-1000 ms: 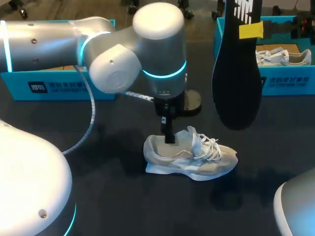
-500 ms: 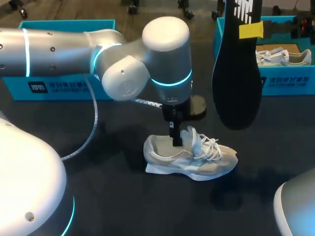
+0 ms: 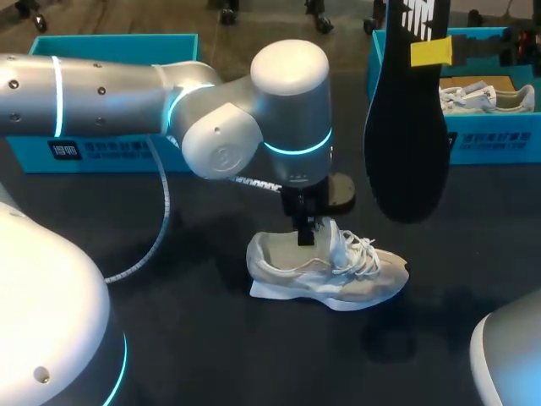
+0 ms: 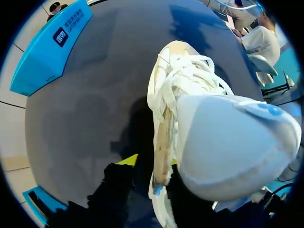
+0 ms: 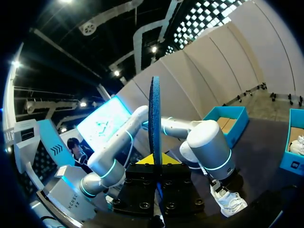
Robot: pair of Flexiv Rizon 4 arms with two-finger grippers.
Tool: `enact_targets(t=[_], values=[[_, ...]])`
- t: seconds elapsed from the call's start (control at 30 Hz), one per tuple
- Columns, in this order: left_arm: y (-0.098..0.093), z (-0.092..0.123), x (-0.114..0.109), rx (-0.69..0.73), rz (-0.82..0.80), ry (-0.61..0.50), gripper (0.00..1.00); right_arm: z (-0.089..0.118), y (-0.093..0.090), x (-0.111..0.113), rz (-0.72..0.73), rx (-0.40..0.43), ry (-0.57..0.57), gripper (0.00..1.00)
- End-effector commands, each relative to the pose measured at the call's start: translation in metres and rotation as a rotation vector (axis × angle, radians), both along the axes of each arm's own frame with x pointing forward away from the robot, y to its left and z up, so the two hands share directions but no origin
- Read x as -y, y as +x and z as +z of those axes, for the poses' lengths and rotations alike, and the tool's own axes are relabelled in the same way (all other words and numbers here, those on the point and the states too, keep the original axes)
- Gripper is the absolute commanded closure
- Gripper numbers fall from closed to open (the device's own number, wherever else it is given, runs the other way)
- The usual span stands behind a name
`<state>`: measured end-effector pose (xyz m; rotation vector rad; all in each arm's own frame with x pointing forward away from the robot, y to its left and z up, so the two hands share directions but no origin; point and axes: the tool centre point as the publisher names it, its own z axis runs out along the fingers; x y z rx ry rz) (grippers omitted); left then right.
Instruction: Take the shoe out of the shoebox, open the shoe tongue, remove and reinsert the insole, then place the shoe into the shoebox
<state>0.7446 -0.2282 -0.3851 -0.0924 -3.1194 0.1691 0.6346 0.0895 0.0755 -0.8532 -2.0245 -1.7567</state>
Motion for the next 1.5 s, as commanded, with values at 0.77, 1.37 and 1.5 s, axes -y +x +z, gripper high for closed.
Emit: enact_targets(t=[0.77,1.37,1.5], values=[[-0.003,0.070,-0.017,0.031,-0.829,-0.011,1.00,0.000,0.004,-0.002,0.004,-0.002,-0.003,1.00],[-0.002,0.070,-0.020,-0.021,-1.187,-0.034,1.00,0.000,0.004,-0.002,0.004,-0.002,-0.003,1.00],[-0.008,0.069,-0.024,-0.023,-1.307,-0.046,1.00,0.000,0.004,-0.002,0.004,-0.002,-0.003,1.00]])
